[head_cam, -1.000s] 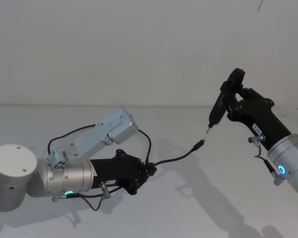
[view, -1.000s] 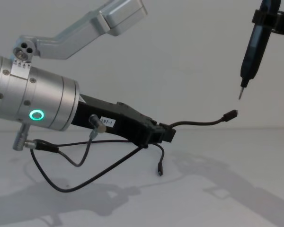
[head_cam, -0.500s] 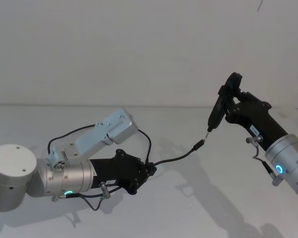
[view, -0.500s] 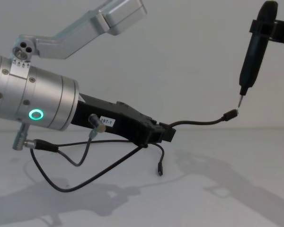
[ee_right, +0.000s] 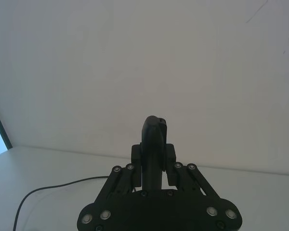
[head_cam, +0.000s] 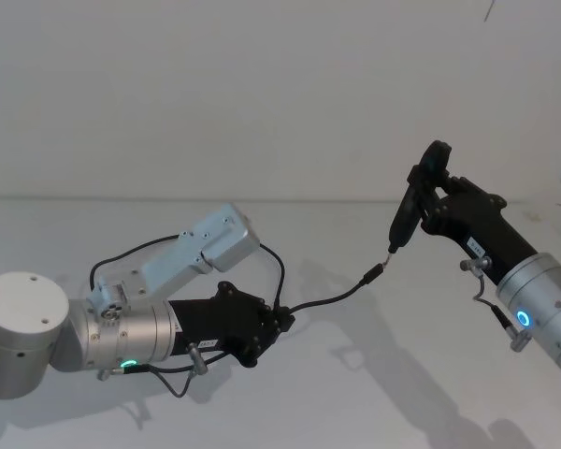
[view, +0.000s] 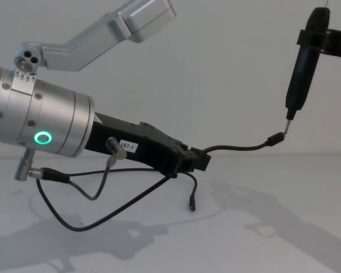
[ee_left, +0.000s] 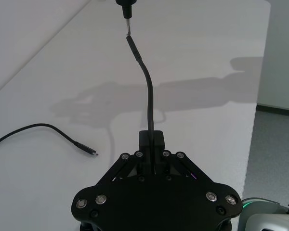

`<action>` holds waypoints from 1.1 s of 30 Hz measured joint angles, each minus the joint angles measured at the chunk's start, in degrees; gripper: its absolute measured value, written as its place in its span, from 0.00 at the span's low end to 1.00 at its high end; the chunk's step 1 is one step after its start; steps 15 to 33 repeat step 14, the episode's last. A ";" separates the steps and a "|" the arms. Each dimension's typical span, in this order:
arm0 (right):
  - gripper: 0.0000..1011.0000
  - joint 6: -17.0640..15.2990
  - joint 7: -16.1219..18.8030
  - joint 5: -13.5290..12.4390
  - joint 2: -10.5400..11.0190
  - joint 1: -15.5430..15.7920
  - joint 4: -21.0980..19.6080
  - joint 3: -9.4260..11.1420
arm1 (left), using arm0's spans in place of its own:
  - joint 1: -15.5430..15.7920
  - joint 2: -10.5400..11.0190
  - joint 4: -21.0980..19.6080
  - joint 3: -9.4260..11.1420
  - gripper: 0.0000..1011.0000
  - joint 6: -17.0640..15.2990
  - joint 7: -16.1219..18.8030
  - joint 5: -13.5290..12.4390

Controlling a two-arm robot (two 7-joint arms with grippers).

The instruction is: Pick up the data cable with the one hand.

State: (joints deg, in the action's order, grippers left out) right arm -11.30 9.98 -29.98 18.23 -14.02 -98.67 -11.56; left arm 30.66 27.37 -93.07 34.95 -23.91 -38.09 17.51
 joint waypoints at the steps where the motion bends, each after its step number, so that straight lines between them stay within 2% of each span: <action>1: 0.28 -0.03 -0.02 -0.02 0.02 -0.02 0.02 -0.02 | 0.00 0.00 0.00 0.00 0.04 0.00 0.00 0.00; 33: 0.28 -0.34 -0.21 -0.27 0.21 -0.19 0.14 -0.28 | 0.00 0.00 0.00 0.00 0.04 -0.01 0.00 0.00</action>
